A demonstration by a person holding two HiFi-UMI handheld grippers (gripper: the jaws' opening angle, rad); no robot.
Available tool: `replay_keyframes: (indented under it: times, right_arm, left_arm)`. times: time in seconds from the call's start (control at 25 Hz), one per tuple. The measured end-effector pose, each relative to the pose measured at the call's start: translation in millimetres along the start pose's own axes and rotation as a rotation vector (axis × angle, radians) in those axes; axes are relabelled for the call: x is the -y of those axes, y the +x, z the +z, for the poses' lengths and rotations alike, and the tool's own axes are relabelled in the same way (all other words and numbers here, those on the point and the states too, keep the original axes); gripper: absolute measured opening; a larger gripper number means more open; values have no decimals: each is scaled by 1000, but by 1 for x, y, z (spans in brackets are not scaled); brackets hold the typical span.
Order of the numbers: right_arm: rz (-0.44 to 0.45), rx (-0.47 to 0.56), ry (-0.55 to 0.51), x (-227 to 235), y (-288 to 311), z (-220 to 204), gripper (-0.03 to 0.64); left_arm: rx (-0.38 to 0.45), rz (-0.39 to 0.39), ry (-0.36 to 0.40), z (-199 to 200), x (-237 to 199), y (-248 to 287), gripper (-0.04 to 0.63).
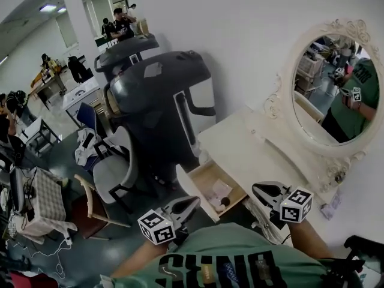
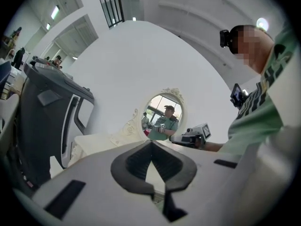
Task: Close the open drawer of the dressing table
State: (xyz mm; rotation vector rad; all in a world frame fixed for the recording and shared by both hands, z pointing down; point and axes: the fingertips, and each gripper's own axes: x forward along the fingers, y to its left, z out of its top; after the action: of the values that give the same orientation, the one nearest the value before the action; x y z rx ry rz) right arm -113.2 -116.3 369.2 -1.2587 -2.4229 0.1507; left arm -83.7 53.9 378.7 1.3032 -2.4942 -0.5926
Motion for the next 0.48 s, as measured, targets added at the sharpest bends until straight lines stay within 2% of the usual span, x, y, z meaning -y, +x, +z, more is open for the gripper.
replay_keyframes:
  times: [0.2,0.48]
  right_arm:
    - [41,-19,-52,-22,55,27,11]
    - [13,-62,-59,-51,111,45,11]
  left_arm:
    - [38,33,-19,21,-47,-36,9]
    - [68,12,-45,37,-96,-81,9]
